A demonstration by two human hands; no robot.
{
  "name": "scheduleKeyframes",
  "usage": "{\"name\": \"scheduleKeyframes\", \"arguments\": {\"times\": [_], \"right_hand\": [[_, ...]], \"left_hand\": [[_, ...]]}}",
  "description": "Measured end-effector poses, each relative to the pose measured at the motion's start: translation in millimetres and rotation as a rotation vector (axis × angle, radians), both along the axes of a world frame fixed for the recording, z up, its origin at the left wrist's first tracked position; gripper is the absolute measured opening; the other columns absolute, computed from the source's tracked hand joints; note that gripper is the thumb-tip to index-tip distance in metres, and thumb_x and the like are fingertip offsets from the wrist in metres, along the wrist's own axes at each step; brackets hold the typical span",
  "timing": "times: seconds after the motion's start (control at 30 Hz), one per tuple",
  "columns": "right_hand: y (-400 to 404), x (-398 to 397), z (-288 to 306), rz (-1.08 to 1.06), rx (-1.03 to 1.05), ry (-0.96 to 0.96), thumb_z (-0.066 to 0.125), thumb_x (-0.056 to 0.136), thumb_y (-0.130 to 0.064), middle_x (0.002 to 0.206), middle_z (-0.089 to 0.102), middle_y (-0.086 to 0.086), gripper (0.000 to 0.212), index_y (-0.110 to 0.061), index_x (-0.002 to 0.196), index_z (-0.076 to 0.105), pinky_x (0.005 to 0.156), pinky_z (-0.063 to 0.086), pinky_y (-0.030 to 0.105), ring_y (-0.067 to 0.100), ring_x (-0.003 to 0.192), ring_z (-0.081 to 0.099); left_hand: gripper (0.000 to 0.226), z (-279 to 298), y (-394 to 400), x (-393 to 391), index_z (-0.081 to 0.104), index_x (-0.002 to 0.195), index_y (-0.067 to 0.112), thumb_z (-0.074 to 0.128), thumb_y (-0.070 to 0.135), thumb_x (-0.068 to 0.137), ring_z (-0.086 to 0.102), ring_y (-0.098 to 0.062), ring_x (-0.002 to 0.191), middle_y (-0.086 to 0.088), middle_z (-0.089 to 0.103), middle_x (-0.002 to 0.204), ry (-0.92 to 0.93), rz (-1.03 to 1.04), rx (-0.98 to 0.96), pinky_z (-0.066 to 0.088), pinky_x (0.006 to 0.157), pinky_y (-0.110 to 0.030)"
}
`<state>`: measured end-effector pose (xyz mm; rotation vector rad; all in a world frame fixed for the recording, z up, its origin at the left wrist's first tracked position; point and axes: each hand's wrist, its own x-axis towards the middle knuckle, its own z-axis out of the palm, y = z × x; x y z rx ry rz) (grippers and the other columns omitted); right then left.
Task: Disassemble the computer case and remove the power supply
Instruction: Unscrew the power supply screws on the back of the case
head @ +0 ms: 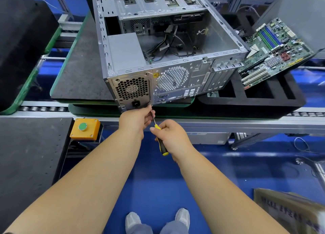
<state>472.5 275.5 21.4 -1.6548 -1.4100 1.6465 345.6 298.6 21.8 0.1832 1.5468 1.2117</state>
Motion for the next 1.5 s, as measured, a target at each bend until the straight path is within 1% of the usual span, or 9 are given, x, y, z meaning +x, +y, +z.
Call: {"name": "scheduleKeyframes", "arguments": {"times": [0.13,0.3,0.37,0.47,0.6,0.9,1.17,1.33,1.5], "right_hand": [[3.0,-0.9,3.1,0.069,0.134,-0.159,0.074,0.083,-0.037,0.068,0.055,-0.004,0.03,-0.022,0.081,0.049,0.039,0.037,0.018,0.013,0.057,0.05],[7.4,-4.0,2.7,0.066,0.134,-0.25,0.076,0.079,-0.035,0.068,0.054,-0.005,0.033,-0.025,0.08,0.045,0.042,0.041,0.023,0.015,0.054,0.049],[7.5,-3.5,5.3,0.065,0.042,-0.181,0.075,0.079,-0.04,0.067,0.053,-0.005,0.031,-0.024,0.082,0.049,0.037,0.035,0.017,0.012,0.055,0.048],[6.2,-0.4,7.7,0.05,-0.19,0.06,0.062,0.09,-0.049,0.067,0.059,-0.001,0.031,-0.019,0.085,0.059,0.051,0.041,0.023,0.015,0.059,0.051],[4.7,4.9,5.2,0.003,-0.373,0.287,0.039,0.104,-0.034,0.062,0.065,-0.001,0.038,-0.012,0.091,0.068,0.054,0.041,0.026,0.011,0.052,0.054],[0.8,1.8,6.0,0.01,-0.14,0.206,0.06,0.097,-0.028,0.062,0.066,-0.006,0.016,-0.015,0.09,0.064,0.054,0.049,0.026,0.012,0.059,0.059],[1.9,-3.5,1.3,0.071,0.159,-0.153,0.07,0.087,-0.029,0.065,0.049,-0.005,0.024,-0.022,0.081,0.047,0.049,0.04,0.028,0.016,0.056,0.045],[2.1,-5.8,0.1,0.205,0.374,-0.444,0.065,0.091,-0.031,0.074,0.048,-0.01,0.023,-0.026,0.093,0.042,0.049,0.03,0.027,0.006,0.063,0.044],[3.3,-6.4,7.7,0.162,0.115,-0.227,0.063,0.091,-0.041,0.075,0.056,-0.004,0.025,-0.018,0.093,0.053,0.054,0.039,0.028,0.016,0.065,0.049]], "left_hand": [[0.015,-0.7,4.8,1.7,0.067,0.089,0.013,0.065,0.027,0.092,0.066,0.0,0.06,0.002,0.071,0.079,-0.002,-0.008,-0.024,0.05,0.059,-0.013],[0.021,-3.0,8.7,4.0,0.064,0.077,0.016,0.061,0.025,0.095,0.065,0.002,0.055,0.01,0.07,0.059,0.015,-0.006,-0.035,0.048,0.056,-0.012],[0.021,-3.1,8.8,4.0,0.064,0.077,0.015,0.06,0.024,0.095,0.065,0.003,0.055,0.01,0.069,0.058,0.015,0.001,-0.021,0.047,0.054,-0.011],[0.019,-2.5,8.6,3.8,0.063,0.077,0.014,0.06,0.021,0.095,0.065,0.001,0.055,0.009,0.069,0.056,-0.003,0.004,0.0,0.05,0.057,-0.013],[0.015,-1.5,7.0,4.3,0.064,0.08,0.014,0.062,0.019,0.094,0.067,0.0,0.057,0.007,0.071,0.06,-0.019,0.034,0.013,0.051,0.053,-0.012],[0.012,1.5,6.8,2.5,0.063,0.084,0.014,0.06,0.018,0.095,0.066,-0.002,0.06,0.001,0.069,0.076,-0.031,0.011,-0.008,0.051,0.059,-0.014],[0.011,0.1,6.4,0.7,0.064,0.084,0.012,0.063,0.019,0.093,0.067,-0.001,0.057,-0.001,0.07,0.076,-0.011,0.01,-0.01,0.051,0.052,-0.012],[0.016,-1.6,10.1,0.0,0.063,0.08,0.014,0.061,0.021,0.094,0.066,0.0,0.056,0.004,0.069,0.067,-0.008,-0.019,-0.032,0.05,0.056,-0.012],[0.013,-3.1,8.2,-0.1,0.063,0.082,0.012,0.061,0.016,0.095,0.066,-0.001,0.054,0.001,0.07,0.07,-0.009,0.006,0.006,0.049,0.05,-0.012]]}}
